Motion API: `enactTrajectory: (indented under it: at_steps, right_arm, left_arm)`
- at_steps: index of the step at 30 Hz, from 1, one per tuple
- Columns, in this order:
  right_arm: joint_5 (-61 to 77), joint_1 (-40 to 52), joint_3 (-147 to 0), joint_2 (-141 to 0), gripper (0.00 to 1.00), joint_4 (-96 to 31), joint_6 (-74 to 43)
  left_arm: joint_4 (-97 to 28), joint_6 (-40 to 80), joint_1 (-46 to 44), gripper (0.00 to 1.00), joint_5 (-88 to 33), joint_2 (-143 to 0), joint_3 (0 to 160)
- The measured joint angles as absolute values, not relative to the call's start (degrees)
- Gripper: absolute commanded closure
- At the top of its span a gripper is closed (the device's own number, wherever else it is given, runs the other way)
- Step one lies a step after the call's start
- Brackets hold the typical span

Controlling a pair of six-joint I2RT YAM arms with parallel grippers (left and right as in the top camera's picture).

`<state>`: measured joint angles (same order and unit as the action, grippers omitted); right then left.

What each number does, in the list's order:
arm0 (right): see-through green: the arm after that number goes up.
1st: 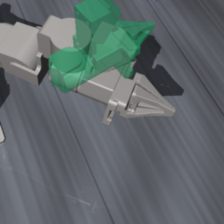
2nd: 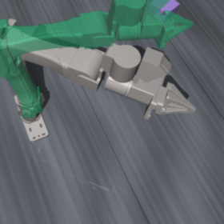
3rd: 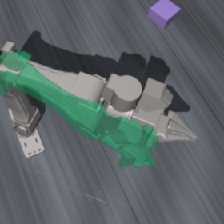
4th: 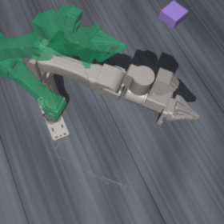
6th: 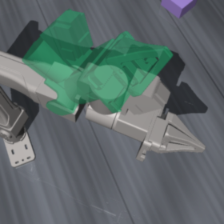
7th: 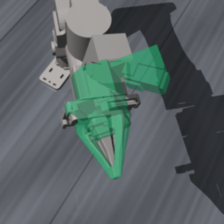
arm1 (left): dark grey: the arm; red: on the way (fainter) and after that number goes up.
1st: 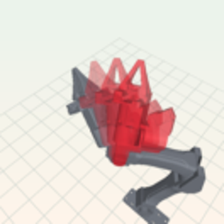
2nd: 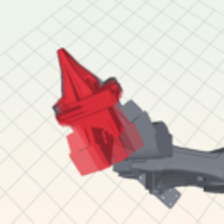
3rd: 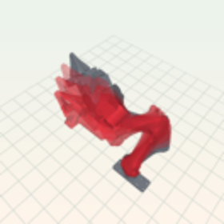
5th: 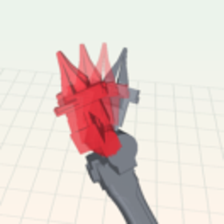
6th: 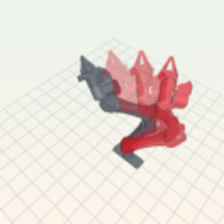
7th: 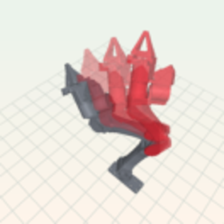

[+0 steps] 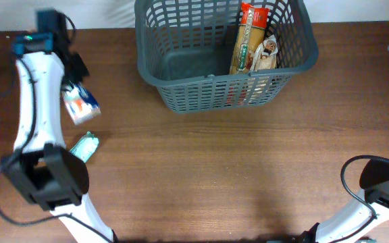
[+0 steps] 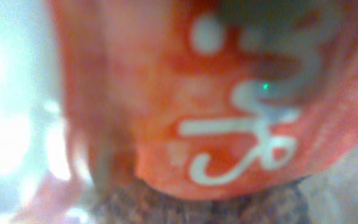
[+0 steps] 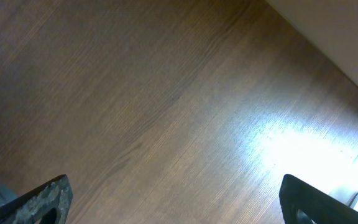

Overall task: Pack container
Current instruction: 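Lift the tissue pack and lower it upright into the basket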

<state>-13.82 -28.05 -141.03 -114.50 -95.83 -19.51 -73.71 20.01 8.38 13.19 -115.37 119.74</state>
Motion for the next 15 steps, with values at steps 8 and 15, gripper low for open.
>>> enactTrajectory:
  at_steps: [8, 15]
  right_arm:
    - [-13.8, -28.1, -141.0, -114.5, 0.01, -95.8, -19.5]
    - [-13.8, -28.1, -141.0, -114.5, 0.01, -95.8, -19.5]
  left_arm:
    - [-72.3, 20.6, -6.6, 0.98, 15.8, -106.1, 141.8]
    - [-63.4, 19.1, -22.0, 0.98, 21.2, -105.7, 144.6]
